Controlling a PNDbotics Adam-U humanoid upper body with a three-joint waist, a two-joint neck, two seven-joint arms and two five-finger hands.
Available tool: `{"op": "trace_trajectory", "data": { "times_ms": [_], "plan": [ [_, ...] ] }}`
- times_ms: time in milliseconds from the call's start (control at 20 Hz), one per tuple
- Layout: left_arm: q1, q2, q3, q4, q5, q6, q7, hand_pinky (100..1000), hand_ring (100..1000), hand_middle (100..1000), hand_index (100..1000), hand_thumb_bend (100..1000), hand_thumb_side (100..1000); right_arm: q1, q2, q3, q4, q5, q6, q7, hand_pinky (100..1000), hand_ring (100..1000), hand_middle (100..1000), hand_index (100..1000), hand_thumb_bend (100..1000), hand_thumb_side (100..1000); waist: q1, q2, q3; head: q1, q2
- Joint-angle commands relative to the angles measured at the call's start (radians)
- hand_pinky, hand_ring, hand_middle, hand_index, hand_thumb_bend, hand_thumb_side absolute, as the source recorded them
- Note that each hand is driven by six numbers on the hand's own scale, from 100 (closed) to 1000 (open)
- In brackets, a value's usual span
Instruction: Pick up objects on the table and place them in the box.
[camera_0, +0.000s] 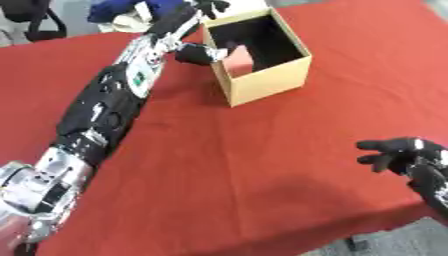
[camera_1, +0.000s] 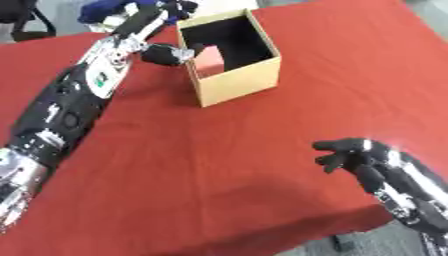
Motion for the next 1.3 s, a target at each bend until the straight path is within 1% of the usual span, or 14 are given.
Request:
{"op": "trace_trajectory", "data": {
  "times_ms": [50, 150, 300, 400, 500, 550, 600, 650, 700, 750, 800, 850, 1050, 1300],
  "plan": [
    [-0.009, 0.017, -0.001, -0.039, 0.027, -0.01, -0.003, 1000, 780, 798, 905, 358, 521, -0.006, -0.01, -0.003, -0.015, -0.007, -0.002, 0.002, 848, 917, 580, 825, 100, 553, -0.009, -0.021, 0.005, -0.006, -0.003],
    [0.006, 0.024, -0.009, -0.073, 0.064, -0.018, -0.013, 1000, 775, 791, 902, 341, 508, -0.004, -0.009, -0.006, -0.013, -0.007, -0.001, 0.0, 848, 917, 580, 825, 100, 553, -0.01, -0.025, 0.012, -0.013, -0.003],
    [0.056, 0.059, -0.032, -0.186, 0.166, -0.027, -0.041, 1000, 769, 779, 893, 319, 497, 0.002, -0.01, -0.014, -0.012, -0.006, -0.001, -0.009, 848, 917, 580, 825, 100, 552, -0.012, -0.031, 0.031, -0.031, 0.002],
    [0.11, 0.094, -0.047, -0.301, 0.268, -0.033, -0.068, 1000, 759, 762, 878, 295, 476, 0.006, -0.014, -0.021, -0.013, -0.007, -0.002, -0.016, 847, 917, 580, 825, 100, 551, -0.011, -0.038, 0.053, -0.041, 0.006],
    [0.17, 0.129, -0.049, -0.429, 0.384, -0.013, -0.097, 1000, 753, 755, 873, 268, 481, 0.009, -0.014, -0.03, -0.015, -0.008, -0.001, -0.025, 847, 916, 581, 825, 100, 551, -0.012, -0.04, 0.071, -0.056, 0.005],
    [0.202, 0.142, -0.045, -0.492, 0.445, 0.003, -0.112, 1000, 741, 739, 861, 175, 529, 0.01, -0.015, -0.033, -0.016, -0.008, -0.001, -0.029, 847, 916, 581, 825, 100, 550, -0.013, -0.041, 0.081, -0.062, 0.008],
    [0.234, 0.153, -0.041, -0.552, 0.512, 0.02, -0.13, 1000, 740, 737, 859, 160, 538, 0.012, -0.017, -0.036, -0.017, -0.008, -0.002, -0.032, 847, 916, 581, 825, 100, 550, -0.014, -0.042, 0.089, -0.066, 0.012],
    [0.27, 0.16, -0.036, -0.614, 0.593, 0.033, -0.154, 1000, 732, 726, 853, 100, 591, 0.015, -0.018, -0.038, -0.017, -0.008, -0.002, -0.034, 847, 916, 581, 825, 100, 549, -0.015, -0.045, 0.099, -0.066, 0.014],
    [0.304, 0.17, -0.028, -0.672, 0.67, 0.047, -0.179, 1000, 730, 724, 852, 100, 592, 0.016, -0.019, -0.041, -0.017, -0.008, -0.002, -0.037, 847, 916, 581, 825, 100, 549, -0.015, -0.046, 0.106, -0.068, 0.014],
    [0.342, 0.175, -0.016, -0.726, 0.742, 0.059, -0.2, 1000, 710, 701, 842, 100, 636, 0.018, -0.02, -0.044, -0.018, -0.008, -0.002, -0.04, 847, 916, 581, 825, 100, 549, -0.014, -0.048, 0.115, -0.071, 0.015],
    [0.379, 0.178, -0.006, -0.77, 0.801, 0.074, -0.22, 1000, 710, 700, 842, 100, 645, 0.021, -0.021, -0.047, -0.018, -0.007, -0.002, -0.043, 847, 916, 581, 825, 100, 549, -0.014, -0.05, 0.124, -0.073, 0.018],
    [0.413, 0.179, 0.0, -0.806, 0.845, 0.092, -0.241, 1000, 708, 699, 841, 100, 685, 0.023, -0.022, -0.049, -0.019, -0.008, -0.002, -0.046, 847, 916, 581, 825, 100, 550, -0.013, -0.051, 0.132, -0.074, 0.02],
    [0.542, 0.154, 0.045, -0.925, 0.937, 0.141, -0.293, 1000, 697, 689, 837, 100, 727, 0.027, -0.022, -0.055, -0.02, -0.004, -0.001, -0.052, 847, 916, 580, 826, 100, 550, -0.014, -0.049, 0.154, -0.084, 0.024],
    [0.666, 0.084, 0.121, -0.997, 0.947, 0.2, -0.282, 1000, 678, 667, 827, 100, 776, 0.036, -0.025, -0.064, -0.021, 0.002, -0.005, -0.059, 848, 917, 580, 826, 100, 550, -0.017, -0.045, 0.172, -0.083, 0.025]
  ]
}}
